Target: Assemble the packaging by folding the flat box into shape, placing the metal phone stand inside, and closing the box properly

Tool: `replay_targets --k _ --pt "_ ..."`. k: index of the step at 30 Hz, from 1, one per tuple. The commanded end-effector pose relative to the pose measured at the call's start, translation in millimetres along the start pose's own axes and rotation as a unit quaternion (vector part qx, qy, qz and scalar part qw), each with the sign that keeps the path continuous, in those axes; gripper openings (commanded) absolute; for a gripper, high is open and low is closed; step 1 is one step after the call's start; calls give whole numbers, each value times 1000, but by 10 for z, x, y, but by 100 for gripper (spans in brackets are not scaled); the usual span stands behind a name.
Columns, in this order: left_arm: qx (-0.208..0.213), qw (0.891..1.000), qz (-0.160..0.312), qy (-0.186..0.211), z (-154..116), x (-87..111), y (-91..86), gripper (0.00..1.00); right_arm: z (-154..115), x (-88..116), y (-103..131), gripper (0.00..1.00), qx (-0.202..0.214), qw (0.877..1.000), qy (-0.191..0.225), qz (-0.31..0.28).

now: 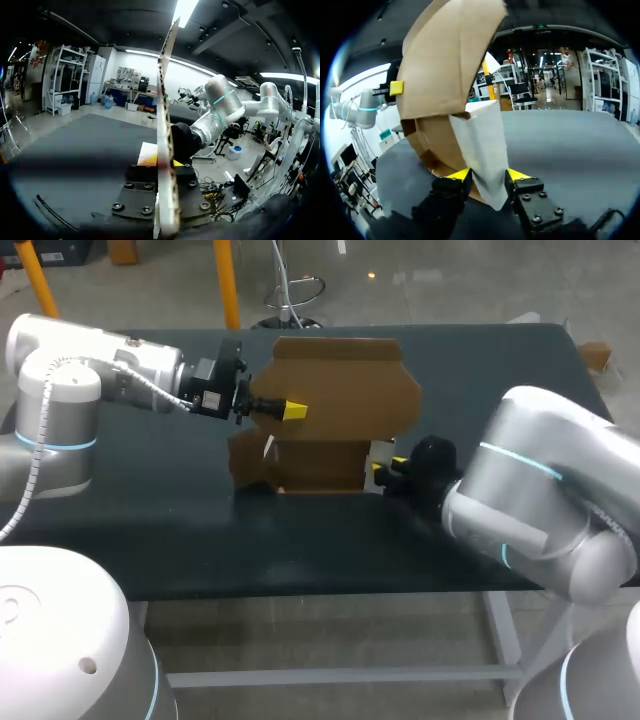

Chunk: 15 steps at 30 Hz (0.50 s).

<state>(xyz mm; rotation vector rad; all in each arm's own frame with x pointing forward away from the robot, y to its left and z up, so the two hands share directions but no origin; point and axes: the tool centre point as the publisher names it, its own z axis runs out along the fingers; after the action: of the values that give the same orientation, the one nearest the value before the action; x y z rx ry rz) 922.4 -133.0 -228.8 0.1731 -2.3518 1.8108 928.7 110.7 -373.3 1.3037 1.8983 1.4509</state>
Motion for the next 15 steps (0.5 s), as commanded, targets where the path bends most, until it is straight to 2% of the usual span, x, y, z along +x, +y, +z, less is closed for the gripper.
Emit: replay_targets --k 1,15 --pt "-1 1000 0 1 11 1 25 0 43 16 -4 45 -1 959 -283 7" --pt "-1 1000 0 1 11 1 25 0 88 -73 57 36 16 948 -316 25"
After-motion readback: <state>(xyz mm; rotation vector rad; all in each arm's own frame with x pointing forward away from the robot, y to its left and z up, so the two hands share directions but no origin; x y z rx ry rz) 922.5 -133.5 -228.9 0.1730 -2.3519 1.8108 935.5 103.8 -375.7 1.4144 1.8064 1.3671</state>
